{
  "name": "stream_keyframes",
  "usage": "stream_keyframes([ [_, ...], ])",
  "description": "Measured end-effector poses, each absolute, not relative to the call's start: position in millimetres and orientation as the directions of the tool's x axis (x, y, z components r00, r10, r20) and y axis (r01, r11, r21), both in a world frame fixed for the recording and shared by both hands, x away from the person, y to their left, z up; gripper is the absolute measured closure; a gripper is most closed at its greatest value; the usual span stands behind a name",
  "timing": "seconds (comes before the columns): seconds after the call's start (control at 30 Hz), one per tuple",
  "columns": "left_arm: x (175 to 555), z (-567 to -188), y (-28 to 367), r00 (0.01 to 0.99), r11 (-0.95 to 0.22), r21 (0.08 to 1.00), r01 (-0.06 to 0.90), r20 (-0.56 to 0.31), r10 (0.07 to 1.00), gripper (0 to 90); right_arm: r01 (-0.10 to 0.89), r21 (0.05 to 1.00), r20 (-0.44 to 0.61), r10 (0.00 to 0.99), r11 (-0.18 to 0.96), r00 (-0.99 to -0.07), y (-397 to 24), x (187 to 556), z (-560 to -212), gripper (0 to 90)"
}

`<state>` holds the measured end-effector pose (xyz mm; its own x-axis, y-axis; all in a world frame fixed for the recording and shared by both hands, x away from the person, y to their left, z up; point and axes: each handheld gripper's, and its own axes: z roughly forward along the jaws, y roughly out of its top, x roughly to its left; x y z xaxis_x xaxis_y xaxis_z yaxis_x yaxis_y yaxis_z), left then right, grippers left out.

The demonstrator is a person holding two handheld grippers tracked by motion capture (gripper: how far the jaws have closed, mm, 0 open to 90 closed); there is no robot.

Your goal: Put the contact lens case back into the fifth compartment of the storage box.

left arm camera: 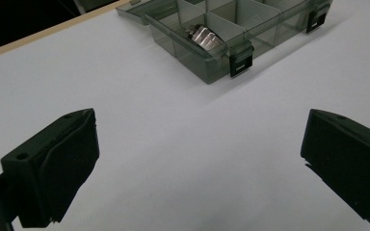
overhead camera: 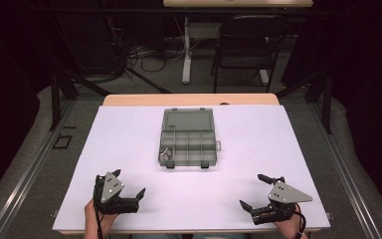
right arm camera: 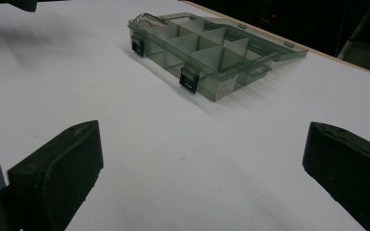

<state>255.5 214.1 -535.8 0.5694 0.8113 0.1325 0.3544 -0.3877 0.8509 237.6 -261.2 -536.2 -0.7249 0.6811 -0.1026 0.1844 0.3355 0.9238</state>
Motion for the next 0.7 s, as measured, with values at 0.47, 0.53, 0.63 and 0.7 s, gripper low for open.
stream_keyframes([
  [0.47,248.7,-541.8,224.1,0.563,-0.393,0.853,0.344,0.148,0.813,0.1,0.190,0.923,-0.098,0.682,0.335,-0.725,-261.3,238.5,-537.2,0.2],
  [0.53,247.3,-541.1,225.9,0.556,-0.402,0.854,0.331,0.167,0.814,0.1,0.189,0.923,-0.098,0.681,0.334,-0.725,-261.1,238.7,-537.5,0.2],
  [0.63,245.8,-542.9,229.1,0.551,-0.386,0.860,0.334,0.154,0.820,0.1,0.194,0.922,-0.095,0.682,0.335,-0.726,-261.0,238.7,-537.7,0.2],
  [0.7,244.8,-544.4,230.8,0.550,-0.385,0.859,0.339,0.151,0.821,0.1,0.194,0.922,-0.095,0.681,0.335,-0.727,-260.8,239.1,-538.1,0.2],
])
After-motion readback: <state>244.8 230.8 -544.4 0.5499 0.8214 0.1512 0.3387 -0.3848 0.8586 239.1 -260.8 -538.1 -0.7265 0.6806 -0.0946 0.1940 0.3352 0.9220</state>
